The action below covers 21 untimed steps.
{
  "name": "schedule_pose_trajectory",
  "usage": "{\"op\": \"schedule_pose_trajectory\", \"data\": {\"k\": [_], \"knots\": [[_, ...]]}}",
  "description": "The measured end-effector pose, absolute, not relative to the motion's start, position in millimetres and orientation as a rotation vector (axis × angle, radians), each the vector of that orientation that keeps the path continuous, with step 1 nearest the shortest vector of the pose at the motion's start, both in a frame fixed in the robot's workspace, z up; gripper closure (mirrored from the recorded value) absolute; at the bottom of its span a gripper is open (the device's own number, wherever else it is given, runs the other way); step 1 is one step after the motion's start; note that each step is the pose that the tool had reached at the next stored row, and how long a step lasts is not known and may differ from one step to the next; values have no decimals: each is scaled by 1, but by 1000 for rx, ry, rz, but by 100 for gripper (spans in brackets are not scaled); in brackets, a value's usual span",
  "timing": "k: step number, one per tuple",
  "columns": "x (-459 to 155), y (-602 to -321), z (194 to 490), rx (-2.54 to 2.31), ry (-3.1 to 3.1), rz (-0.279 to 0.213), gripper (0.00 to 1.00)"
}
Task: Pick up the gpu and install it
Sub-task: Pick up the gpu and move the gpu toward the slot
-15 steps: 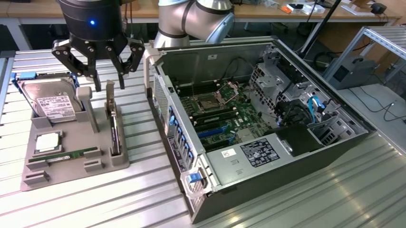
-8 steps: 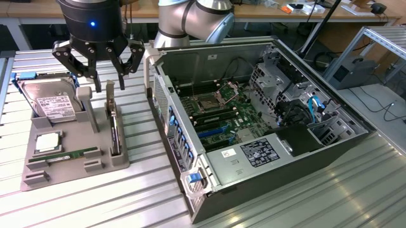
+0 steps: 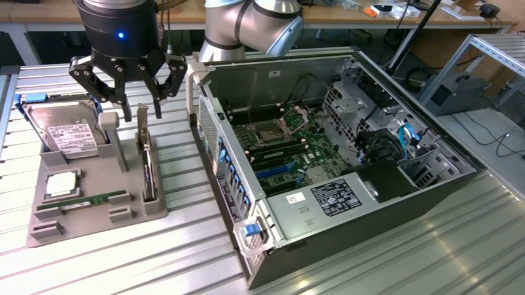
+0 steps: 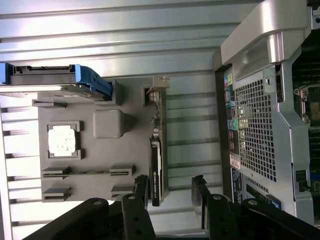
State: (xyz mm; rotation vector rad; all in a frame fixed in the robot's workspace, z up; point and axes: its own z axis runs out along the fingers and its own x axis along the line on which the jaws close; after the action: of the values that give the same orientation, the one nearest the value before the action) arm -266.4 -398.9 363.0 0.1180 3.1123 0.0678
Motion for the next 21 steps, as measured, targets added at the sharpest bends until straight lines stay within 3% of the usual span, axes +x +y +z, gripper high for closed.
{"op": "schedule_pose_trajectory", "data": {"k": [21], "knots": [[-266, -399, 357, 118, 3112, 68, 52]]}}
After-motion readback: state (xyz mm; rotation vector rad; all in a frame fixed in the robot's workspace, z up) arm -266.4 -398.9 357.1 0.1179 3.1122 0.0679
